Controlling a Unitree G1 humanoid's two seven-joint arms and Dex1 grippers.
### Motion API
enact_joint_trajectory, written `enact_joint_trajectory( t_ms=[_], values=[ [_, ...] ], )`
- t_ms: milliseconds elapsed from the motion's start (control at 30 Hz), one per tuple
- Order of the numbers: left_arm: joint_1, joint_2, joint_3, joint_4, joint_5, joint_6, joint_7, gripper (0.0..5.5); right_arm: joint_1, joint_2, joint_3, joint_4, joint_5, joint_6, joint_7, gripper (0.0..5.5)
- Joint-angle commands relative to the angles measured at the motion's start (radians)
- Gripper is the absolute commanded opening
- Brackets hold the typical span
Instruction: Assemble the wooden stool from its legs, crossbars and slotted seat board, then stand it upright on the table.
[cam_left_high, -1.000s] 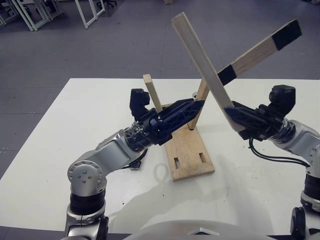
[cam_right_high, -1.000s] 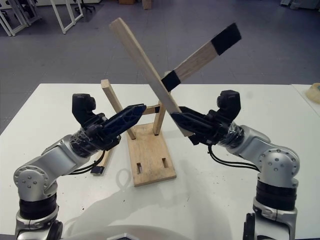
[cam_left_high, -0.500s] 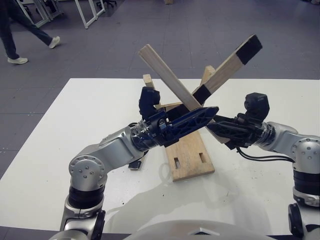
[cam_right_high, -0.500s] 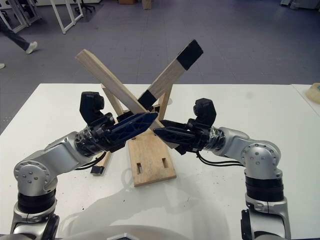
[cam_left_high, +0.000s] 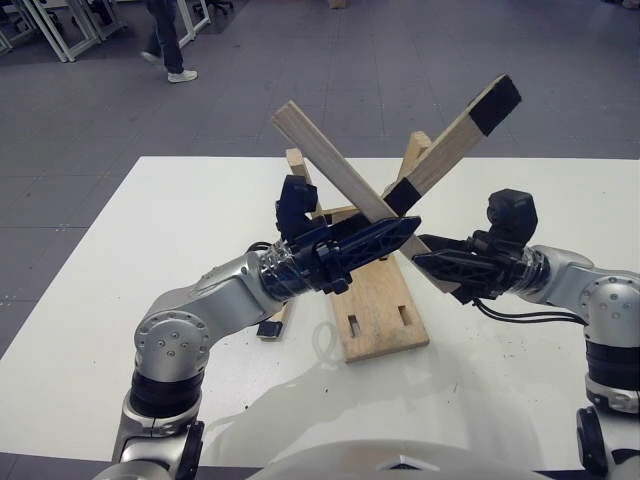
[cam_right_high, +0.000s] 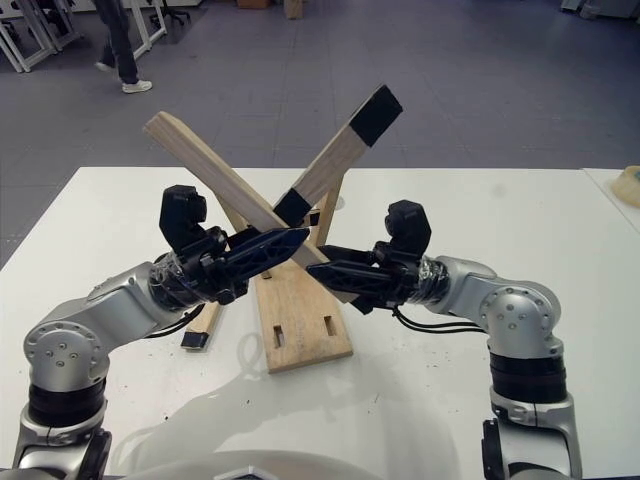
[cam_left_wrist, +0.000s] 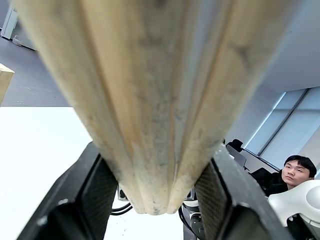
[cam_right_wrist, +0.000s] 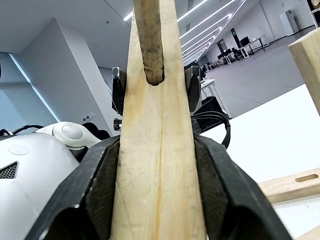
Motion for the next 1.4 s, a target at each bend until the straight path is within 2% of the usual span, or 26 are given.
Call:
enact_joint_trajectory(
  t_ms=[33,67,233,267,400,500,567,767,1000,1200,1400],
  values=[
    [0.008,0.004,0.020,0.027,0.032,-0.011,-0.015,2.06,0.005,-0.018,0.001,0.008,-0.035,-0.003,-0.006,2.01],
    [0.007,0.002,0.024,0.037,0.044,-0.015,-0.016,2.06,0.006,-0.022,0.002,0.008,-0.043,-0.004,-0.004,2.44],
    [0.009,-0.001,0.054,0.081,0.099,-0.029,-0.033,2.05,0.039,-0.073,0.000,-0.005,-0.080,-0.013,0.062,3.33],
    [0.010,0.004,0.064,0.086,0.109,-0.030,-0.039,2.05,0.051,-0.088,0.000,-0.004,-0.092,-0.018,0.079,3.37],
    [0.050,0.082,0.151,0.085,0.172,-0.041,-0.114,2.05,0.122,-0.164,-0.014,0.033,-0.179,-0.067,0.150,3.37],
    [0.125,0.182,0.137,0.064,0.350,-0.088,-0.298,2.05,0.185,-0.206,0.017,0.071,-0.282,-0.133,0.202,3.37],
    [0.163,0.209,0.112,0.069,0.441,-0.126,-0.393,2.05,0.202,-0.213,0.036,0.081,-0.331,-0.160,0.214,3.37],
    [0.218,0.213,0.010,0.130,0.662,-0.229,-0.561,2.05,0.243,-0.218,0.103,0.078,-0.441,-0.209,0.223,3.37],
    [0.220,0.205,-0.080,0.218,0.824,-0.313,-0.683,2.05,0.262,-0.218,0.150,0.078,-0.512,-0.241,0.232,3.37],
    [0.197,0.207,-0.109,0.277,0.890,-0.342,-0.742,2.05,0.266,-0.215,0.162,0.090,-0.540,-0.252,0.233,3.37],
    [0.176,0.218,-0.218,0.347,1.055,-0.390,-0.744,2.05,0.278,-0.205,0.161,0.085,-0.554,-0.255,0.224,3.37]
  ],
)
